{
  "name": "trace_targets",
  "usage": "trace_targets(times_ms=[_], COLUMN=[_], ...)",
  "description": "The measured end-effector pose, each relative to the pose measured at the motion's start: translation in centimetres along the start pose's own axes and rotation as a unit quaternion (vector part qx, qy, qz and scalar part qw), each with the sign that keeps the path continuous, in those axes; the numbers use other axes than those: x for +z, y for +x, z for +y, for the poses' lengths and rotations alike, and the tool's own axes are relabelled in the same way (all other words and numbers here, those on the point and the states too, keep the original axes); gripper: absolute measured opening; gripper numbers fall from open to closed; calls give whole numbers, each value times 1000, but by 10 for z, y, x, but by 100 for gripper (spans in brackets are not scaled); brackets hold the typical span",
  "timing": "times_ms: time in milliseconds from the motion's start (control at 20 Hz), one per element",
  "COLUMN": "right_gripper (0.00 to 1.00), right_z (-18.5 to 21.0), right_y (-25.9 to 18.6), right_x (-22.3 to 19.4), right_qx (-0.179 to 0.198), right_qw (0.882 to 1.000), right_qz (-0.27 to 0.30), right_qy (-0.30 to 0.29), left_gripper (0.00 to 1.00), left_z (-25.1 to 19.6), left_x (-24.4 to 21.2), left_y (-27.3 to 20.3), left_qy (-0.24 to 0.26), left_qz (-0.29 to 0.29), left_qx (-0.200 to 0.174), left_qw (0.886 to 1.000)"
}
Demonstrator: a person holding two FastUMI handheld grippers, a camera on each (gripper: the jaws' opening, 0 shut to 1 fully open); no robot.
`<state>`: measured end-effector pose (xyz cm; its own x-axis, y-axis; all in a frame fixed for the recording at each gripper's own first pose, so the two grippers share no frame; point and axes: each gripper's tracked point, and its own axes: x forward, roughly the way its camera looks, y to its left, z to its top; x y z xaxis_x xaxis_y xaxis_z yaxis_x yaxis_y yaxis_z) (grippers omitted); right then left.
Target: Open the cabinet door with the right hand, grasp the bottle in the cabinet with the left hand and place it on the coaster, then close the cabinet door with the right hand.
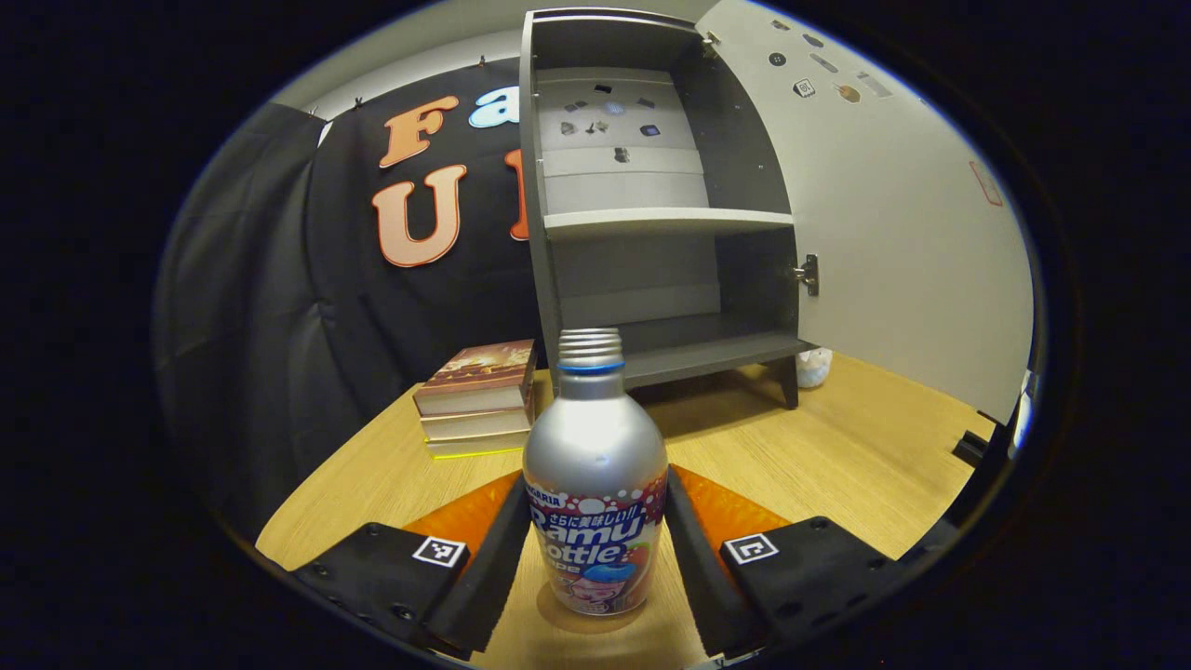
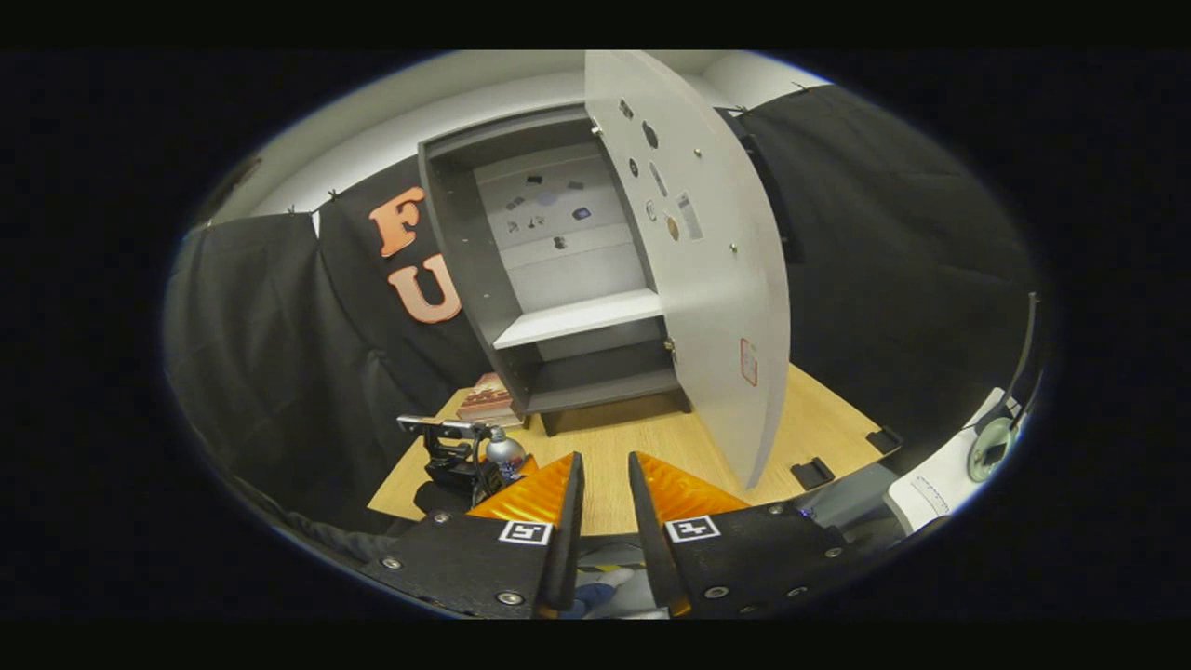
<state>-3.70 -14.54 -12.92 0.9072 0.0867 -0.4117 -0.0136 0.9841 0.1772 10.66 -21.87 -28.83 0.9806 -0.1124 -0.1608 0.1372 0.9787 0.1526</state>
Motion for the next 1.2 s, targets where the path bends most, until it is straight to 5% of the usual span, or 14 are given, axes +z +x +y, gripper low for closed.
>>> trace_targets(times_ms=[850,1200], right_gripper=[30,30], right_z=[-8,-10], right_y=[13,7], right_x=[-23,-27], right_qx=[-3,-3], right_qw=[999,999], right_qz=[41,45], right_qy=[11,12], left_gripper=[86,96], left_z=[4,10], left_x=[-34,-44], left_y=[-16,-16], left_qy=[5,-9], left_qz=[19,39], left_qx=[6,10], left_qw=[1000,999])
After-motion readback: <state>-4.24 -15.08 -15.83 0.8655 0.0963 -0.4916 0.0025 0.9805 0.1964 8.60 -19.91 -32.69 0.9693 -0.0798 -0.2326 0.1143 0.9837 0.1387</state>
